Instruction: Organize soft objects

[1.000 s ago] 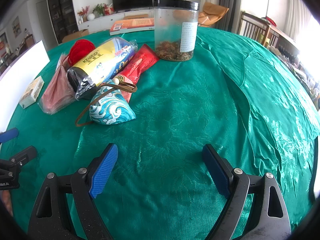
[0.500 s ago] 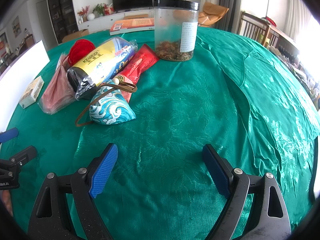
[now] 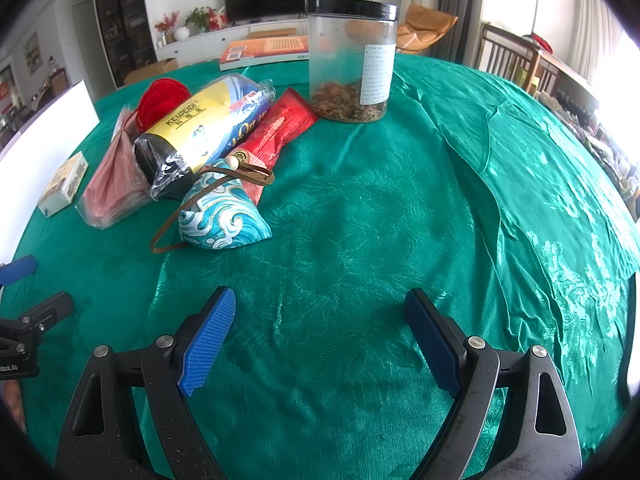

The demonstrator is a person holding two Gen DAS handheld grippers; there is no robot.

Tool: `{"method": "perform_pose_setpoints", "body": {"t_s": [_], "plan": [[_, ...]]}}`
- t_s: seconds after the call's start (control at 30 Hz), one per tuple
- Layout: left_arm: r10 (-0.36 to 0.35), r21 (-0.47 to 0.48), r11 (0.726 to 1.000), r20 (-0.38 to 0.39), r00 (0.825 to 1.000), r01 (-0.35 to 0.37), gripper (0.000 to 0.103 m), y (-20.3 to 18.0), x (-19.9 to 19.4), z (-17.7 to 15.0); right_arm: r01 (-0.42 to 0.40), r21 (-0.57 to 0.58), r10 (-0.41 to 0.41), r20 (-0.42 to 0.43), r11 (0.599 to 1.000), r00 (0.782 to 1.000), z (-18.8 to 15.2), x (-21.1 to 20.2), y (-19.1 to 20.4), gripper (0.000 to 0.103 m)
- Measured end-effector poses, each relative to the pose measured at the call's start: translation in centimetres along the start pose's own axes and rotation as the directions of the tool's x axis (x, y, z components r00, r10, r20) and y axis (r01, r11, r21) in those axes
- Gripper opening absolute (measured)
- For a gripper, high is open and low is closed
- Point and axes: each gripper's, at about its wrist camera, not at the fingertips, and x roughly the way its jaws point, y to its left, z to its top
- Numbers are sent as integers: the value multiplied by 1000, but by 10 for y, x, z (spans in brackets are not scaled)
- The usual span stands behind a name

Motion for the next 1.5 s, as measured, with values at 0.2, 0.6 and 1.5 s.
{"method": "perform_pose_setpoints", "body": {"t_s": [0.2,0.6,1.5], "plan": [[0,0,1000,0,1000,0,103,0,0,0,0,0,0,0,1000,1000,0,0,0,89],[0,0,1000,0,1000,0,103,0,0,0,0,0,0,0,1000,1000,0,0,0,89],[-1,0,1000,0,1000,1,103,0,0,0,-69,55,69,-4,996,998,3,-6,-4,88]]}}
